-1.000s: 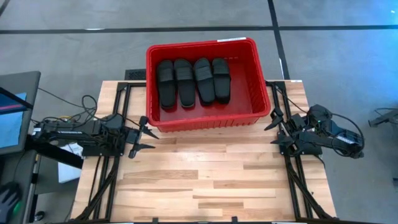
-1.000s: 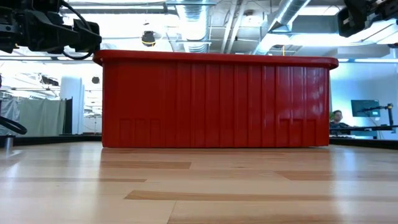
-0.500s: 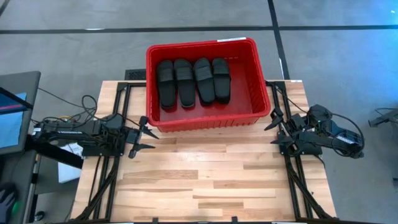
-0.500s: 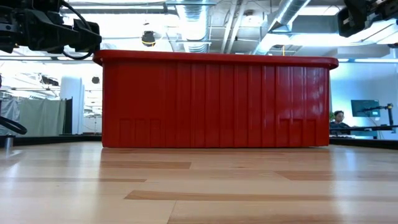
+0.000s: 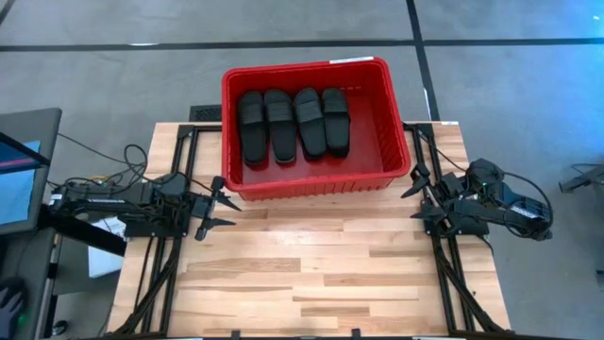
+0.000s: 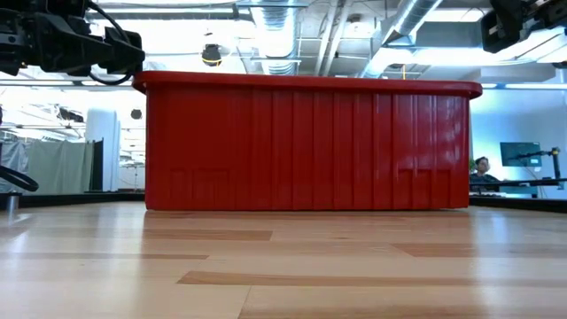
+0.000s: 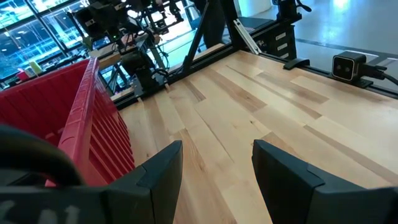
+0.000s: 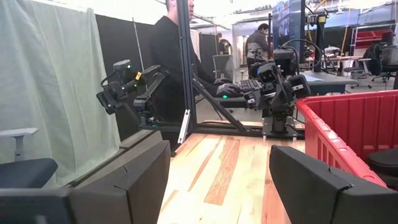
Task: Pick and place slides into bin
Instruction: Return to Home Position
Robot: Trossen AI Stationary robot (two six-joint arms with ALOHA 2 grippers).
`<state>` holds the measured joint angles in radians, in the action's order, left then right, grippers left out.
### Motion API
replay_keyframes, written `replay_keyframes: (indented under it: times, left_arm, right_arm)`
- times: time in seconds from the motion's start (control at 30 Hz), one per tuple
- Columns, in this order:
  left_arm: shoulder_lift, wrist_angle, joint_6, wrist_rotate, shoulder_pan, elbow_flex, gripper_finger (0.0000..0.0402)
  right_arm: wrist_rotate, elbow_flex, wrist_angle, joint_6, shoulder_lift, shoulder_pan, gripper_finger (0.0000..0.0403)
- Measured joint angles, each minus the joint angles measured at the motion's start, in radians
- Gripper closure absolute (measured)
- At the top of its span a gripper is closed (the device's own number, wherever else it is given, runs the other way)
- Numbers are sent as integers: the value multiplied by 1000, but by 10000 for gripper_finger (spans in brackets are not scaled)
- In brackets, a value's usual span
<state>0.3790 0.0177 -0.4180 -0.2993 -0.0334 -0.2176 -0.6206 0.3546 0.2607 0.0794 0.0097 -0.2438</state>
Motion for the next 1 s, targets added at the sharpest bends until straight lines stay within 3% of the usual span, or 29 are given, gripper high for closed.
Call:
replay_keyframes:
  times: [1.0]
  left_arm:
    - [0, 1, -4, 0, 0, 0, 219]
  right_arm:
    - [0, 0, 0, 0, 0, 0, 143]
